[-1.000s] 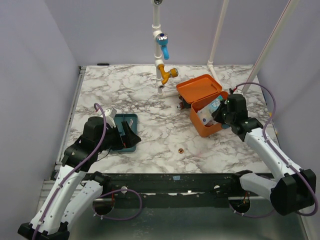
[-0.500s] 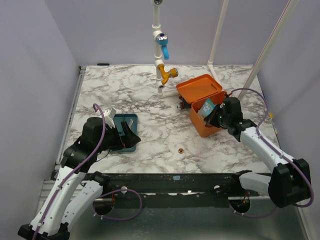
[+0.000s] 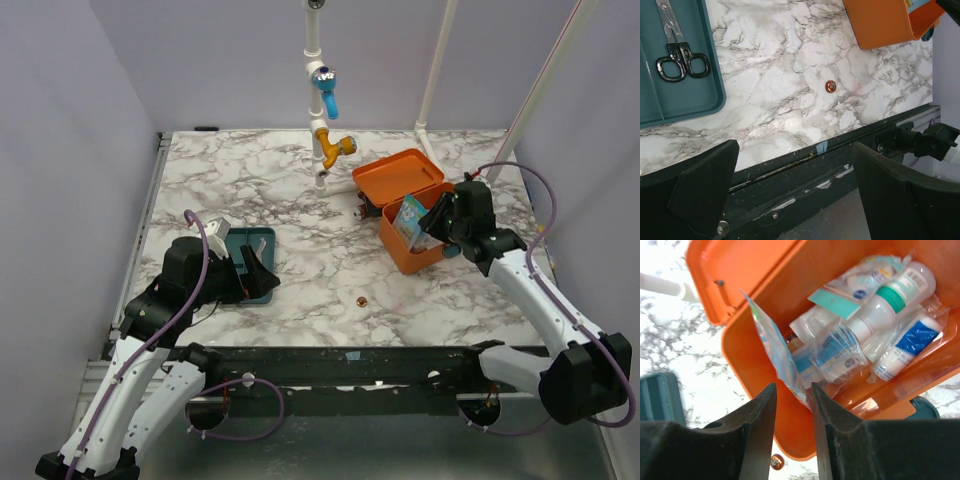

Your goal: Organize the medicine kit

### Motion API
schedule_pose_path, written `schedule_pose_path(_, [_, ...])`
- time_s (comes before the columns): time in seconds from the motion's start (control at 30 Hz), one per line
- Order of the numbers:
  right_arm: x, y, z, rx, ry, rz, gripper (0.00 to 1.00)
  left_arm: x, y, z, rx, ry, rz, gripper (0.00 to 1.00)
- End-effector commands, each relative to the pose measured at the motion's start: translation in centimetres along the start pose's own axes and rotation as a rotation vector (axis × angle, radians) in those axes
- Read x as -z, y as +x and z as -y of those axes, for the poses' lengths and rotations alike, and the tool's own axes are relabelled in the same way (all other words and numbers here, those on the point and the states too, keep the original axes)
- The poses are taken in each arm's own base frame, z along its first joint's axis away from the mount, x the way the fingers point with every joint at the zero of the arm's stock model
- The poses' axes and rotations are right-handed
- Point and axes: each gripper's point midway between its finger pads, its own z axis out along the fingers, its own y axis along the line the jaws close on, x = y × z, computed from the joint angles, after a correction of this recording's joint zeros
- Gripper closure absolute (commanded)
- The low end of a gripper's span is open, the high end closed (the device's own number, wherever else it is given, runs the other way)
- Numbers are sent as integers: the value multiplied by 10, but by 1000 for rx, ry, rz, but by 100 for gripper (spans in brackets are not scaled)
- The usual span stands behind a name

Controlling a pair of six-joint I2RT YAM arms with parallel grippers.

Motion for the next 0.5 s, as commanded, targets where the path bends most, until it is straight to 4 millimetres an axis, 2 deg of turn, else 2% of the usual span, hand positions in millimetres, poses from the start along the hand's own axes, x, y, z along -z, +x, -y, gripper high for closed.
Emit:
schedule_pose_path(0.0, [15,-25,-10,16,-14,52,61,5,-7,5,-5,14,24,1])
schedule_pose_path(0.17, [8,-24,-15,37,-24,22,53,4,-8,7,-2,20,23,1])
schedule_pose_path(0.47, [-19,-12,-12,38,-14,-10,47,5,-7,6,-5,13,19,1])
